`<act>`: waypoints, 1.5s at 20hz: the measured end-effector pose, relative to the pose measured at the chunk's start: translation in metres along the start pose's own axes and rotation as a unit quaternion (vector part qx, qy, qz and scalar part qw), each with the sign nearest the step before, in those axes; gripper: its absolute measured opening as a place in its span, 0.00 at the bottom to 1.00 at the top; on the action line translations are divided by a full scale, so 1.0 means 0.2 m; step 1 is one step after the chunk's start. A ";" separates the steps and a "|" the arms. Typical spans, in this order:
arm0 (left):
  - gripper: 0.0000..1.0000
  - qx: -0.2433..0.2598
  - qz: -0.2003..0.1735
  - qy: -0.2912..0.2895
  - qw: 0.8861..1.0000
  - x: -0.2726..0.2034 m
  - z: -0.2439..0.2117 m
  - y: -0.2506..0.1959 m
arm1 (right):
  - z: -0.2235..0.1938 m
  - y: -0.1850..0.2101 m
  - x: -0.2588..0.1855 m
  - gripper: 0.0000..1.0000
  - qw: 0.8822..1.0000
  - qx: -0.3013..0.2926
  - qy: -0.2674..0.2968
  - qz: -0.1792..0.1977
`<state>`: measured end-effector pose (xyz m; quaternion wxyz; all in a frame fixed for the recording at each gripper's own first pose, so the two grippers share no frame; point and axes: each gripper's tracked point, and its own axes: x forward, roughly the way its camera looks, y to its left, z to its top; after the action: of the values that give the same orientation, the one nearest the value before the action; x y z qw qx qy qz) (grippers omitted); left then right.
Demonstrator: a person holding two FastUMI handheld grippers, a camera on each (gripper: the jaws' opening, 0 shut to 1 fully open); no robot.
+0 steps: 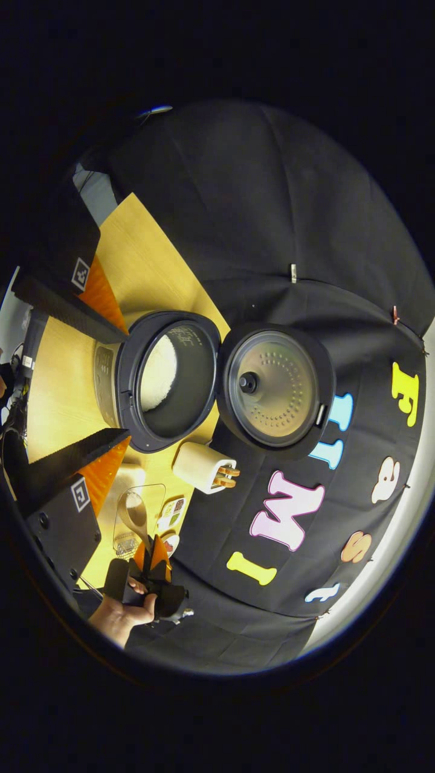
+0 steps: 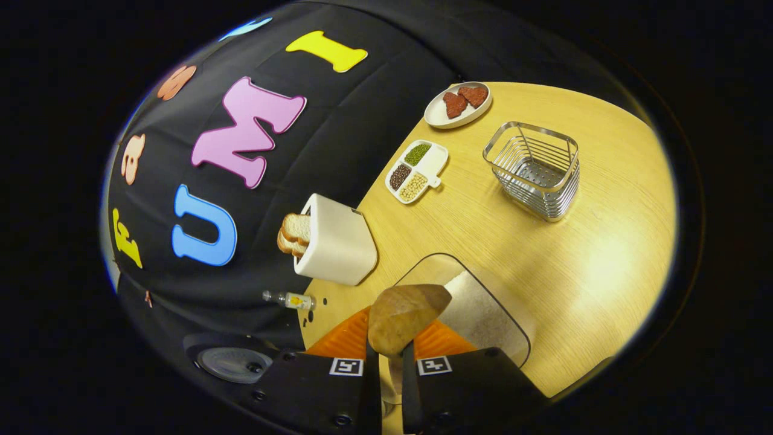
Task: Close the left gripper, press the button to open the rice cooker; take a wooden spoon from the chopstick holder with the right hand, scoop a spoonful of rice and pour it into the rice cooker, then put the wooden spoon back into the chopstick holder.
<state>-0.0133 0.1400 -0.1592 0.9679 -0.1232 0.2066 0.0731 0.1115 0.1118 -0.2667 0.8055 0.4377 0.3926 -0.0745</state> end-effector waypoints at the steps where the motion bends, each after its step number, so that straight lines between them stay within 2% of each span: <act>1: 0.95 0.002 -0.002 -0.006 1.000 -0.01 0.01 -0.01 | 0.02 0.01 -0.02 0.18 1.000 0.015 0.001 0.004; 5: 0.95 0.009 -0.008 -0.016 1.000 0.00 0.05 0.00 | 0.05 0.10 -0.08 0.18 0.998 0.063 0.003 0.024; 8: 0.95 -0.015 -0.012 -0.020 1.000 0.00 0.08 0.00 | 0.03 0.24 -0.10 0.18 0.995 0.086 0.017 0.052; 11: 0.95 -0.031 -0.011 -0.032 0.999 -0.02 0.12 0.02 | -0.01 0.43 -0.13 0.18 0.992 0.093 0.029 0.084; 15: 0.96 -0.028 -0.014 -0.043 0.999 -0.03 0.17 0.06 | -0.11 0.66 -0.16 0.18 0.987 0.094 0.054 0.120; 17: 0.96 -0.032 -0.012 -0.054 0.998 -0.04 0.21 0.09 | -0.20 0.75 -0.16 0.18 0.985 0.087 0.069 0.129; 21: 0.95 -0.054 -0.005 -0.063 0.997 -0.06 0.22 0.16 | -0.37 0.91 -0.17 0.18 0.984 0.053 0.092 0.143; 24: 0.96 -0.064 -0.017 -0.060 0.996 -0.09 0.19 0.19 | -0.50 1.02 -0.16 0.18 0.983 0.014 0.101 0.155; 27: 0.95 -0.050 -0.013 -0.072 0.996 -0.14 0.19 0.24 | -0.60 1.13 -0.15 0.18 0.980 -0.049 0.099 0.168; 30: 0.95 -0.044 0.003 -0.074 0.996 -0.16 0.19 0.30 | -0.70 1.22 -0.14 0.18 0.970 -0.133 0.084 0.184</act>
<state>-0.0388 0.2040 -0.1254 0.9740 -0.1592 0.1309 0.0944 0.1261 0.3604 -0.1328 0.8206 0.3959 0.3778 0.1646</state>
